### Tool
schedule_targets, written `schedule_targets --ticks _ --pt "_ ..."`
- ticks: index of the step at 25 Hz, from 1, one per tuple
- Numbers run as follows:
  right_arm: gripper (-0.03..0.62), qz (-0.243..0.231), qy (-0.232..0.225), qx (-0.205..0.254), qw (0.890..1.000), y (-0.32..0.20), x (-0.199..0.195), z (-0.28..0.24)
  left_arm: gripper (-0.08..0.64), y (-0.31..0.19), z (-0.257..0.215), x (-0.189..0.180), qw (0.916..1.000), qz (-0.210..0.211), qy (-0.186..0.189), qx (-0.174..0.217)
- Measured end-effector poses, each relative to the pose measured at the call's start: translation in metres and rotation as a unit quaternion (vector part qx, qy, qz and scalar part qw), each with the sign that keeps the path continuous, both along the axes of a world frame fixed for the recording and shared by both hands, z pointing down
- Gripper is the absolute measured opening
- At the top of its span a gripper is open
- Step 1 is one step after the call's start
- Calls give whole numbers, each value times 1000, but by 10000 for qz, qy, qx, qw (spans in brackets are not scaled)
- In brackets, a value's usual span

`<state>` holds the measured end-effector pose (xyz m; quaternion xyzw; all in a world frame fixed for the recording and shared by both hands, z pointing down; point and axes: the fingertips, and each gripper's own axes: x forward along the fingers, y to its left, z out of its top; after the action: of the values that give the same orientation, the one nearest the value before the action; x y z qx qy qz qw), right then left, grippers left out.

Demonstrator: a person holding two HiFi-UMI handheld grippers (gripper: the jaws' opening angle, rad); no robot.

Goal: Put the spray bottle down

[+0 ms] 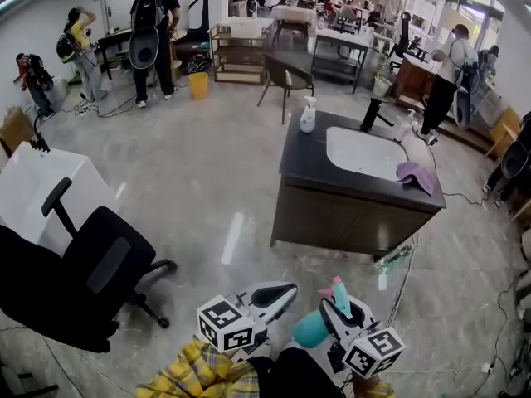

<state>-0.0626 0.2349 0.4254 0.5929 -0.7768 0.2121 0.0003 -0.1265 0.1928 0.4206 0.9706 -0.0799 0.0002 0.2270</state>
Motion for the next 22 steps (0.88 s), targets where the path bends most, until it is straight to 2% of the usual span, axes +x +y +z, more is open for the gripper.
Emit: schedule_targets --ticks 9,22 --pt "117 -138 -39 76 9999 -45 20 1 6 -49 -4 15 9993 -375 23 2" --pt "117 -392 -165 268 9987 -135 114 -5 6 -127 -12 122 9991 -333 -102 243"
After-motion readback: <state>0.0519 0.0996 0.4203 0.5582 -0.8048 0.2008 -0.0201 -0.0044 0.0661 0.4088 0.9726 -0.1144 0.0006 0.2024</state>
